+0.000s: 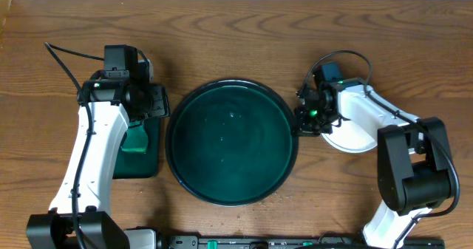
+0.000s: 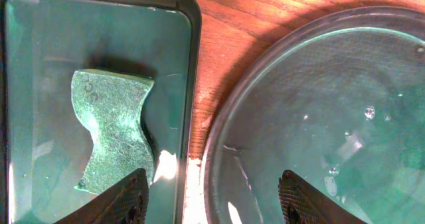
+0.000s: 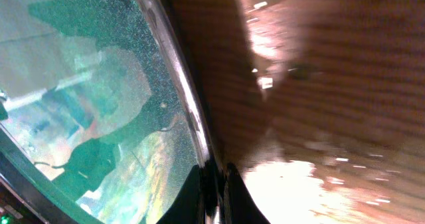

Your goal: Clean dirty plates on tray and stack at the side

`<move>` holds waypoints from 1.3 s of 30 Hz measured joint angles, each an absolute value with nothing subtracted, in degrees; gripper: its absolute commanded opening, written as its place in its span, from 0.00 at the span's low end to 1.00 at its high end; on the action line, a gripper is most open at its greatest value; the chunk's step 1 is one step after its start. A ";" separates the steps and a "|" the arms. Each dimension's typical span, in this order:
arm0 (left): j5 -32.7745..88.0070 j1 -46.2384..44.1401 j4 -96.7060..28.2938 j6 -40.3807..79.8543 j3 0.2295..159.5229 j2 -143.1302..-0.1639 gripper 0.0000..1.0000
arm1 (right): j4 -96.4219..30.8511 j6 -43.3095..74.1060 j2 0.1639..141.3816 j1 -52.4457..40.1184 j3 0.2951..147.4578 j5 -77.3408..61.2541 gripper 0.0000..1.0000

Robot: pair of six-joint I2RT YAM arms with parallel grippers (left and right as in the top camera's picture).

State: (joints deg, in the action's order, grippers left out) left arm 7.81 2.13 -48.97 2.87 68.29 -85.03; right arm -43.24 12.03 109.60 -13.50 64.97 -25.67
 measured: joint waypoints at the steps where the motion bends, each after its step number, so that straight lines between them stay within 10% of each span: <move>1: 7.81 2.13 -48.90 2.87 68.29 -85.03 0.63 | -43.27 11.68 109.60 -13.02 64.97 -25.67 0.02; 13: 7.81 2.13 -48.80 2.87 68.29 -85.03 0.64 | -43.05 9.26 109.56 -12.27 65.69 -23.92 0.49; 26: 7.81 2.13 -50.57 0.78 69.28 -73.84 0.74 | -55.61 5.85 97.80 -12.08 81.56 -22.22 0.64; 29: 7.84 2.13 -50.52 0.78 70.22 -70.26 0.75 | -58.02 5.58 90.83 -11.97 85.01 -20.36 0.99; 39: 7.84 2.13 -50.57 0.75 70.41 -69.17 0.75 | -60.29 5.15 67.22 -11.09 87.57 -14.00 0.99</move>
